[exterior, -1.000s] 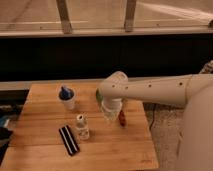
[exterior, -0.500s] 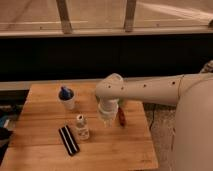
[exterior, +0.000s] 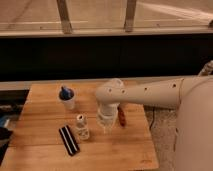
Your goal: Knock the bottle over
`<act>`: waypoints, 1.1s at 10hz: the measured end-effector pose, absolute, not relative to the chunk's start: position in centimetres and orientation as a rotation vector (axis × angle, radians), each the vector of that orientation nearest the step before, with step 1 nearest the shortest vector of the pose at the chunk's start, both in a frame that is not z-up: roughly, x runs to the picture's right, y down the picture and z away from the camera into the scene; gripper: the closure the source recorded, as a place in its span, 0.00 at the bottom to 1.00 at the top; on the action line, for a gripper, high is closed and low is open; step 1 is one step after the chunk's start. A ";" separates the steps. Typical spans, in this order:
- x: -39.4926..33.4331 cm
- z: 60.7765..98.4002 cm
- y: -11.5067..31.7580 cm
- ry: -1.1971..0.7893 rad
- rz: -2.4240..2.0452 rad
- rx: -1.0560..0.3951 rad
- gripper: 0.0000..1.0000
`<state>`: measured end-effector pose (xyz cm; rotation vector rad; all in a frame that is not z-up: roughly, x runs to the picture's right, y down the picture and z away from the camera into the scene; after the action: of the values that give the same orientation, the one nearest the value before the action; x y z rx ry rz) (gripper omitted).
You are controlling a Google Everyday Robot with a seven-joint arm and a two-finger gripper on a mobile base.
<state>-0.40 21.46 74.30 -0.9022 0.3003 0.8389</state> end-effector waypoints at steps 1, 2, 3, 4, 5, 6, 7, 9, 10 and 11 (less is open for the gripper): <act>-0.6 74.3 21.4 0.293 0.835 -0.907 1.00; -1.0 74.3 21.3 0.287 0.828 -0.909 1.00; -1.6 74.2 21.2 0.278 0.816 -0.914 1.00; -2.0 74.1 21.1 0.267 0.808 -0.924 1.00; -2.5 73.9 21.0 0.251 0.802 -0.944 1.00; -2.8 73.7 21.0 0.239 0.797 -0.962 1.00; -3.2 73.5 21.1 0.220 0.790 -0.991 1.00; -4.1 73.3 21.4 0.186 0.776 -1.043 1.00; -4.8 73.1 21.5 0.172 0.759 -1.062 1.00; -5.8 72.9 21.5 0.155 0.733 -1.070 1.00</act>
<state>-5.84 21.48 72.93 -1.0701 0.1548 0.7333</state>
